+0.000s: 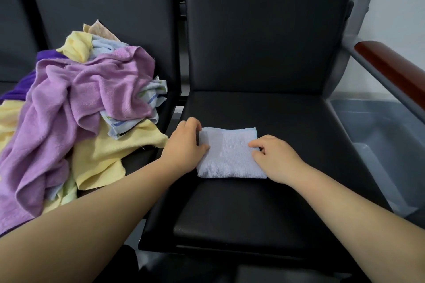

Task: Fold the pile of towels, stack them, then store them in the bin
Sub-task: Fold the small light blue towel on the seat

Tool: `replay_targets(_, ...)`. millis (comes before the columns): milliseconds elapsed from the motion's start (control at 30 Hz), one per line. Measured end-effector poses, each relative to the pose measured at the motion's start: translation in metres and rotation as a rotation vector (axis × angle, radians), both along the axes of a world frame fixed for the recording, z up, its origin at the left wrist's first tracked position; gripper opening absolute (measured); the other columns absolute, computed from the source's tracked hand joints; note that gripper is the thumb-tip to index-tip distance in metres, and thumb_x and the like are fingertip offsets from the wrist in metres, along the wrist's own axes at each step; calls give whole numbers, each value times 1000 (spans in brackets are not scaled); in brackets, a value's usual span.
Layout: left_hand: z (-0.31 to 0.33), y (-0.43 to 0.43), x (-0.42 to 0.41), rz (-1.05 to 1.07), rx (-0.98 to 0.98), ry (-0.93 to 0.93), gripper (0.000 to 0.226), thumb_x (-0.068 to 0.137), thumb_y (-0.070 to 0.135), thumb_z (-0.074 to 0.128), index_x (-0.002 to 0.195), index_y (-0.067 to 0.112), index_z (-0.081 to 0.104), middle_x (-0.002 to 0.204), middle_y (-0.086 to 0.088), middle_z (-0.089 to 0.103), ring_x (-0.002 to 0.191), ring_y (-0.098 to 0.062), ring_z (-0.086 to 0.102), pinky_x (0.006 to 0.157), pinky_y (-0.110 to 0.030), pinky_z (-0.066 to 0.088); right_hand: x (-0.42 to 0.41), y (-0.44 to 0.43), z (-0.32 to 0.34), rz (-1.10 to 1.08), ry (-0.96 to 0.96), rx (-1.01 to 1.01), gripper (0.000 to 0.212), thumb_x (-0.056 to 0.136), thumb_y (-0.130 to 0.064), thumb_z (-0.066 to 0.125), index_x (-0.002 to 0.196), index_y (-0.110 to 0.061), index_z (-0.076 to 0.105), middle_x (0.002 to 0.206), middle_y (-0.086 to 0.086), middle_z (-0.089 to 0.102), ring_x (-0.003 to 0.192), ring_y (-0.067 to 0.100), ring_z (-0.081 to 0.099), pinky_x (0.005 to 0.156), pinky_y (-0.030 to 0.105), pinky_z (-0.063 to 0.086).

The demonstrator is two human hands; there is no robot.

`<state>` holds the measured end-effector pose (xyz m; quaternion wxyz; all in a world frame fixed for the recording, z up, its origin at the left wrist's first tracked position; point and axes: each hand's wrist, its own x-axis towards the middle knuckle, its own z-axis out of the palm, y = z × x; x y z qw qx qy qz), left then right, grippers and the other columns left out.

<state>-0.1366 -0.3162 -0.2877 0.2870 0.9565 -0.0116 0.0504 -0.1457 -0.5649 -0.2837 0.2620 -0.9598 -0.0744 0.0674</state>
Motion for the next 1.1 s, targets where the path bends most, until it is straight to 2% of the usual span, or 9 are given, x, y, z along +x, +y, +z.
replay_targets(100, 1, -1, -4, -34, -12, 2, 26, 85, 30, 75, 96, 28, 52, 96, 7, 51, 82, -11, 57, 77, -31, 49, -2, -1, 0, 45, 13, -61, 40, 106, -29, 48, 144, -22, 59, 146, -10, 48, 128, 11, 50, 102, 25, 42)
replay_targets(233, 3, 3, -13, -215, 24, 10, 11, 89, 31, 73, 96, 32, 65, 99, 14, 52, 84, -2, 56, 78, -18, 43, -6, 2, 5, 55, 30, -125, 44, 105, -39, 47, 146, -25, 57, 148, -10, 45, 133, 13, 43, 105, 34, 44)
replay_targets(367, 1, 7, -20, -343, 167, 112, 32, 91, 45, 61, 116, 28, 71, 117, 13, 63, 110, -10, 58, 103, -32, 45, -14, 3, 10, 53, 39, -245, 47, 103, -50, 43, 136, -23, 62, 143, -9, 43, 127, 18, 41, 103, 38, 44)
replay_targets(467, 1, 10, -24, -382, 279, 184, 54, 86, 62, 42, 130, 37, 63, 135, 20, 56, 124, -17, 51, 108, -45, 42, -19, 4, 8, 55, -26, -330, 44, 101, -54, 45, 127, -23, 63, 139, -6, 41, 121, 20, 40, 101, 38, 42)
replay_targets(567, 0, 5, -27, -400, 376, 202, 44, 100, 49, 48, 142, 40, 54, 146, 21, 45, 126, -21, 42, 108, -46, 38, -25, 5, 13, 51, -195, -269, 31, 99, -46, 56, 121, -25, 64, 120, -7, 46, 111, 18, 46, 96, 34, 43)
replay_targets(667, -5, -10, -27, -378, 396, 163, 44, 104, 45, 45, 148, 41, 47, 152, 18, 38, 129, -23, 38, 107, -43, 35, -36, 6, 18, 131, -184, -251, 15, 99, -33, 52, 100, -25, 65, 100, -11, 54, 97, 19, 56, 82, 34, 48)
replay_targets(833, -15, -46, -8, -345, 373, 96, 40, 106, 44, 38, 145, 42, 47, 153, 19, 36, 126, -24, 37, 103, -41, 35, -36, -12, 18, 77, -99, -415, 27, 105, -35, 38, 93, -22, 59, 102, -3, 58, 90, 22, 54, 80, 38, 47)
replay_targets(967, -18, -100, 29, -347, 357, 78, 34, 107, 46, 34, 135, 39, 52, 148, 19, 39, 120, -25, 37, 94, -40, 32, -18, -47, 23, -27, -23, -537, 30, 108, -38, 35, 112, -21, 60, 117, 1, 56, 105, 25, 53, 89, 41, 42)
replay_targets(1100, -19, -161, 72, -349, 384, 60, 33, 107, 45, 30, 128, 36, 53, 147, 15, 41, 117, -26, 38, 87, -38, 28, 16, -90, 14, -174, 55, -500, 38, 109, -40, 30, 130, -19, 54, 132, 0, 54, 121, 28, 48, 101, 46, 39)
